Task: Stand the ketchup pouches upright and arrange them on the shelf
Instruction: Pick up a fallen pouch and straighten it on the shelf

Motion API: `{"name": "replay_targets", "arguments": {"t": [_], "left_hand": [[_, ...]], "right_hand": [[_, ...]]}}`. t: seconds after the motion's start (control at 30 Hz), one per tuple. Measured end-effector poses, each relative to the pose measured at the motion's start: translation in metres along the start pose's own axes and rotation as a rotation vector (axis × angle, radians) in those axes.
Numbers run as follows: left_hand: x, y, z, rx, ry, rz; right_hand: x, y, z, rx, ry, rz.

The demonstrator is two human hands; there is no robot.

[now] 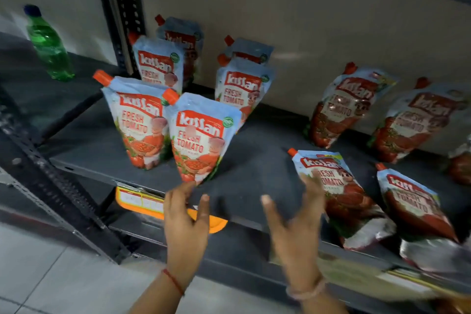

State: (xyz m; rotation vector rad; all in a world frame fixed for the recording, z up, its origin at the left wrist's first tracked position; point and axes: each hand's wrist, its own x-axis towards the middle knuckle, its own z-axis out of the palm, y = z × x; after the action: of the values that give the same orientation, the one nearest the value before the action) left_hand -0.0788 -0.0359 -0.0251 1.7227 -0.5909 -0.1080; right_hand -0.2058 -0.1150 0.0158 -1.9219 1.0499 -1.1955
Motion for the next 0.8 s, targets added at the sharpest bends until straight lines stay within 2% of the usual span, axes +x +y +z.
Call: {"name": "replay_targets", "arguments": {"t": [0.07, 0.1, 0.2, 0.27, 0.3, 0.4, 0.5, 0.6, 0.7, 0.8], "left_hand": [[-0.020, 0.016, 0.017, -0.094, -0.143, -0.028], [-0.027, 0.025, 0.028, -0.127, -0.230, -0.073], [-0.050, 0.056, 0.077, -0.217, -0.606, -0.281], [-0.058, 0.073, 0.108, -0.247, -0.801, -0.454], [-0.064, 0.082, 0.124, -0.250, -0.842, -0.510], [-0.071, 0.101, 0.155, -0.319, -0.823, -0.645], [-0.070, 0.112, 0.161, -0.326, -0.816, -0.687], [-0.062, 0.114, 0.153, -0.356, -0.898, -0.789], [-0.060, 0.117, 0.149, -0.300, -1.035, -0.733], [-0.053, 0.121, 0.155, -0.281, -1.089, -0.533]], "right_hand": [[0.022, 0.014, -0.059, -0.222, 0.100, -0.019], [0.035, 0.026, -0.084, -0.350, 0.089, 0.018], [0.065, 0.059, -0.141, -0.506, -0.164, 0.277], [0.073, 0.067, -0.150, -0.420, -0.326, 0.384], [0.076, 0.071, -0.156, -0.375, -0.390, 0.401], [0.090, 0.079, -0.161, -0.232, -0.505, 0.512], [0.100, 0.094, -0.167, 0.142, -0.559, 0.785], [0.098, 0.102, -0.172, 0.392, -0.716, 0.937], [0.095, 0.105, -0.176, 0.558, -0.808, 0.908], [0.096, 0.106, -0.177, 0.610, -0.629, 0.725]]}}
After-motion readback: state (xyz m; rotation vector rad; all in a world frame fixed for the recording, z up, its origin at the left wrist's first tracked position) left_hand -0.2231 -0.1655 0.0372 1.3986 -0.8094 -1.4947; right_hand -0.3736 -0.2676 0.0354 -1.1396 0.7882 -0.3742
